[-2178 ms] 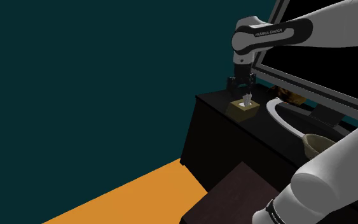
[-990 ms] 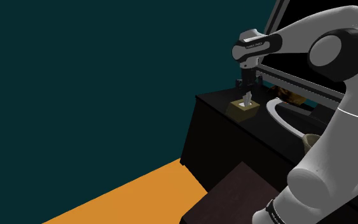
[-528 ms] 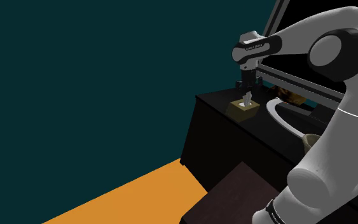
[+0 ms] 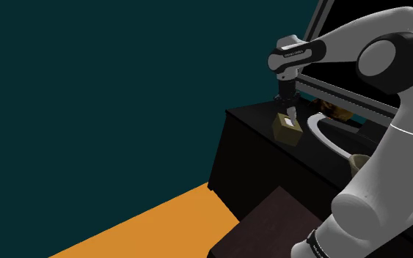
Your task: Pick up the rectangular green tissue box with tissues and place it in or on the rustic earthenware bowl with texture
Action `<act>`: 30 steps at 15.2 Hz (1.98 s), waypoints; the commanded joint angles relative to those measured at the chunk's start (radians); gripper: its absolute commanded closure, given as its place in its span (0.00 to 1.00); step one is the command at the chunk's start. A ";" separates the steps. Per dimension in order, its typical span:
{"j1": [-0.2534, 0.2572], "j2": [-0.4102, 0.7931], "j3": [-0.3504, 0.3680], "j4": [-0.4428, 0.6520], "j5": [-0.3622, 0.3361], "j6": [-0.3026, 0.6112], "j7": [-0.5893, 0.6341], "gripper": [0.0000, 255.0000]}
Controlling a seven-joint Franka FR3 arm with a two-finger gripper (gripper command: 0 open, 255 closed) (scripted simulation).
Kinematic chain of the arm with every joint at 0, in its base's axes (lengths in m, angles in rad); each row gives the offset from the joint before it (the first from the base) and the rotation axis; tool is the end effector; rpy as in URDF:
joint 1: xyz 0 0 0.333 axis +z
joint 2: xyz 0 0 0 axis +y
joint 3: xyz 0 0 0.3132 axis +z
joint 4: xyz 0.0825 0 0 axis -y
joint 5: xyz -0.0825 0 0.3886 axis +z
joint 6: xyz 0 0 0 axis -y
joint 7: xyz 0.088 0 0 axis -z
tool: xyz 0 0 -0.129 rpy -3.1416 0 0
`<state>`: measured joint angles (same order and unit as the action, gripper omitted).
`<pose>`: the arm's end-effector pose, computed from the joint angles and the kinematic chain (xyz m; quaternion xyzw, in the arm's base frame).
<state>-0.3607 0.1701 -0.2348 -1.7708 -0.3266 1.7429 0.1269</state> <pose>0.4708 -0.3555 0.4298 0.9307 -0.3058 -0.1341 0.1491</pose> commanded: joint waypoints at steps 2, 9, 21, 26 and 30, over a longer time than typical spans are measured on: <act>-0.001 0.002 -0.001 -0.003 0.001 0.000 0.000 1.00; 0.001 -0.006 -0.001 0.065 0.002 -0.072 -0.022 1.00; 0.004 -0.008 -0.001 0.220 0.004 -0.222 -0.069 1.00; 0.004 0.002 -0.001 0.299 0.004 -0.288 -0.092 1.00; 0.004 0.016 -0.002 0.370 0.005 -0.343 -0.111 1.00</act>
<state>-0.3558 0.1826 -0.2360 -1.4202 -0.3218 1.4154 0.0231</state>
